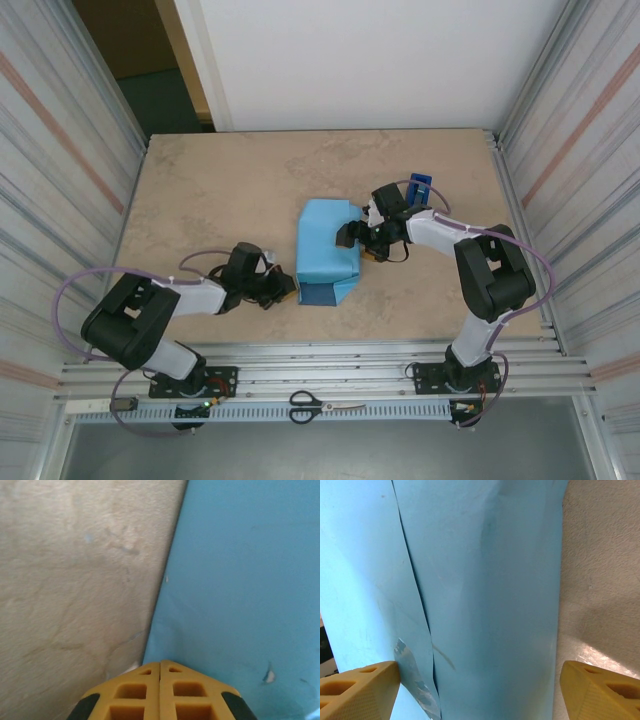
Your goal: Wrap the gift box in paper
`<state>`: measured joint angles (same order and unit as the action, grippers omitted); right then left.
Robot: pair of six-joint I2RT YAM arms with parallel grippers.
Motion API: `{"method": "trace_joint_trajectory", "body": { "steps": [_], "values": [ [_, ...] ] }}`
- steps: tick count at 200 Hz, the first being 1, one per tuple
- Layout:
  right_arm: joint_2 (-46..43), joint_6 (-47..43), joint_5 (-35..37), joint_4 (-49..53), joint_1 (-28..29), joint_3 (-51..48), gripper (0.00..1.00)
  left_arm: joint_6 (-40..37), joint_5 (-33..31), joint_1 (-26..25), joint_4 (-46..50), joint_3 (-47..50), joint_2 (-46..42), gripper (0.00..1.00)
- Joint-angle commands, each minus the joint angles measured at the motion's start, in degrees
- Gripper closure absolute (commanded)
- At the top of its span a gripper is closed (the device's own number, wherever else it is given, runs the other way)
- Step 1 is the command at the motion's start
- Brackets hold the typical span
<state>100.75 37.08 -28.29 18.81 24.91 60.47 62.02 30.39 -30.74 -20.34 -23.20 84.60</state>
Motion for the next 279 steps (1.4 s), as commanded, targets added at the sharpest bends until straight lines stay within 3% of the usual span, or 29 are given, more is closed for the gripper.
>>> {"method": "trace_joint_trajectory", "body": {
  "steps": [1,113,198,279],
  "values": [
    [0.9,0.8,4.1,3.1,0.8,-2.2,0.18,2.3,-2.0,-1.0,-2.8,0.4,-0.6,1.00],
    [1.1,0.8,3.6,2.7,0.8,-2.7,0.18,12.2,-10.4,-6.0,-18.9,4.5,2.2,1.00],
    [1.1,1.1,3.3,2.4,0.8,-2.9,0.18,15.9,-16.6,-9.5,-19.0,6.3,1.2,1.00],
    [1.3,1.1,3.2,2.3,0.8,-3.0,0.17,14.6,-19.1,-9.8,-10.4,5.9,-3.6,1.00]
  ]
}}
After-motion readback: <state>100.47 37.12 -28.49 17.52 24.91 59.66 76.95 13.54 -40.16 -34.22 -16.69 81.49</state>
